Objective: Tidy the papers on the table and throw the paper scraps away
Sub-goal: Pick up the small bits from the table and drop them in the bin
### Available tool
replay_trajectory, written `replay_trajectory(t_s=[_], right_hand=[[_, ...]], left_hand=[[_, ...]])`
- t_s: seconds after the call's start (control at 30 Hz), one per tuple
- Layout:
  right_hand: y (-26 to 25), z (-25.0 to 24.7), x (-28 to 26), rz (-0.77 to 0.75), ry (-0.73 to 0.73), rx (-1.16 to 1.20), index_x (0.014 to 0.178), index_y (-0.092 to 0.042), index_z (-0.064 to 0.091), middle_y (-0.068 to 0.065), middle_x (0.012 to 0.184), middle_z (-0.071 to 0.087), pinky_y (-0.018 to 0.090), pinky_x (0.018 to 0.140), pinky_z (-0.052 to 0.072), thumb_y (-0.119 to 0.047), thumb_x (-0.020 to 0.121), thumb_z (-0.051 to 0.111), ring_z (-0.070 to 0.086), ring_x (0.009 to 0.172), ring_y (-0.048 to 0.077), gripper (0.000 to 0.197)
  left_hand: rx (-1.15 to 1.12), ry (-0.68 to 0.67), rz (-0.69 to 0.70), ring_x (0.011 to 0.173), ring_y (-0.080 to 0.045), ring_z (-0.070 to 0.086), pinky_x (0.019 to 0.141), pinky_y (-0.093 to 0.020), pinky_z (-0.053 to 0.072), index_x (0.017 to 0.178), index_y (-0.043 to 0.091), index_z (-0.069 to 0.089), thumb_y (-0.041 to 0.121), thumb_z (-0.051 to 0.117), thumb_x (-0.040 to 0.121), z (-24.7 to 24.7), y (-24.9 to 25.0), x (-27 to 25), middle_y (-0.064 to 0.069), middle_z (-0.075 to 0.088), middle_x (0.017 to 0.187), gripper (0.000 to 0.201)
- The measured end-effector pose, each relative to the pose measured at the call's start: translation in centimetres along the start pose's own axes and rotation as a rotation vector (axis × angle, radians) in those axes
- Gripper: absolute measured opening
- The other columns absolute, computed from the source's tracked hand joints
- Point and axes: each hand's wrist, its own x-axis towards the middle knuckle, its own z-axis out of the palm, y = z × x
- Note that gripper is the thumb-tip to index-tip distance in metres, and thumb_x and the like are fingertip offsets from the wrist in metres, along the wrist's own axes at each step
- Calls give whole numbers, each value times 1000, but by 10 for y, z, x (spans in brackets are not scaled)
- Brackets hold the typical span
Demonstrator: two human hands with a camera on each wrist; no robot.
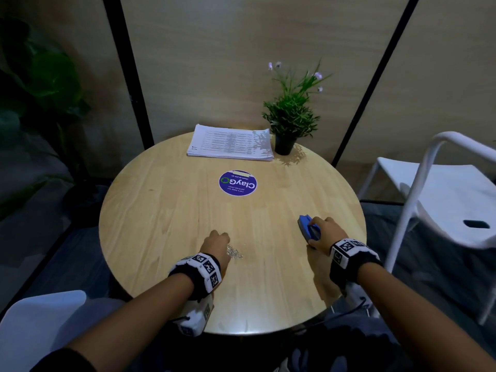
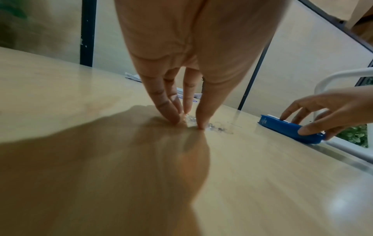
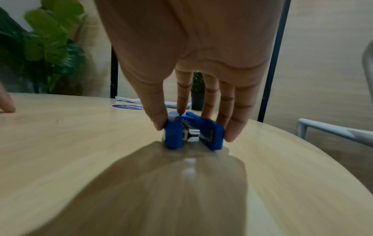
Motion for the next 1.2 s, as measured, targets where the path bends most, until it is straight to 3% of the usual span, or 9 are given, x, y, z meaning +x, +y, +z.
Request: replay_trajectory(t_s=[0.13, 0.37, 0.47, 0.53, 0.77, 0.87, 0.97, 1.1, 1.2], right_hand=[[2, -4, 13, 12, 54, -6, 122, -16, 49, 16, 118, 49, 35, 77, 47, -21, 86, 60, 55, 87, 35, 38], [-34, 22, 1, -225, 46, -313, 144, -10, 27, 10, 154, 18, 48, 117, 16, -23, 100, 31, 11, 144, 33, 45], [-45, 45, -10, -288, -98, -472, 150, -12, 4, 10, 159, -4, 50, 118, 3, -16, 96, 37, -5, 147, 31, 63], [-57, 53, -18, -300, -135, -543, 149, -8, -6, 11, 159, -11, 48, 118, 1, -17, 94, 41, -8, 147, 29, 74], [-114, 72, -32, -404, -143, -601, 147, -6, -14, 10, 158, -18, 47, 117, -4, -38, 87, 54, -13, 146, 27, 96], [-121, 66, -37, -414, -160, -516, 149, -8, -7, 8, 159, -11, 46, 118, 1, -37, 90, 51, -8, 147, 26, 88], [-114, 44, -42, -379, -110, -237, 137, -4, 38, 12, 143, 37, 42, 109, 33, -25, 91, 50, 35, 134, 33, 51], [-96, 32, -47, -346, -186, 80, 99, -5, 68, 11, 102, 67, 34, 82, 49, -19, 88, 51, 62, 93, 27, 24], [-96, 40, -50, -300, -444, 348, 86, -10, 75, 1, 77, 70, 29, 76, 53, -9, 83, 51, 62, 70, 11, 24]], left_hand=[[-105, 9, 40, 104, -28, 53, 88, -27, 41, 128, 6, 51, 3, 51, 90, 5, 15, 6, -15, 46, 127, 38], [-191, 98, 118, 119, -21, 54, 81, -11, 35, 129, 9, 50, 0, 54, 87, -7, 12, 0, -10, 47, 128, 43], [166, -29, 135, 133, -27, 35, 107, -33, 34, 139, 5, 33, 30, 57, 87, -8, -5, -11, -11, 31, 143, 62], [385, -217, 128, 147, -27, 4, 117, -51, 8, 149, 9, 1, 59, 46, 85, 0, -15, -17, -6, -1, 159, 93], [387, -250, 189, 146, -17, -18, 114, -53, -14, 147, 13, -17, 77, 28, 79, 31, 0, -21, -1, -22, 157, 103], [332, -220, 168, 146, -18, -18, 115, -51, -12, 147, 12, -17, 72, 30, 82, 27, 9, -24, -3, -23, 157, 100], [163, -108, 129, 148, -21, -2, 120, -45, 1, 150, 9, -2, 59, 38, 88, 5, 5, -28, -6, -7, 160, 89], [-306, -37, 114, 93, -22, 68, 86, -31, 53, 97, 8, 70, 30, 52, 91, -24, -13, -35, -11, 71, 103, 29], [-742, -301, -115, 48, -25, 59, 54, -28, 48, 62, 3, 64, 20, 48, 95, -19, -20, -41, -16, 65, 63, 40]])
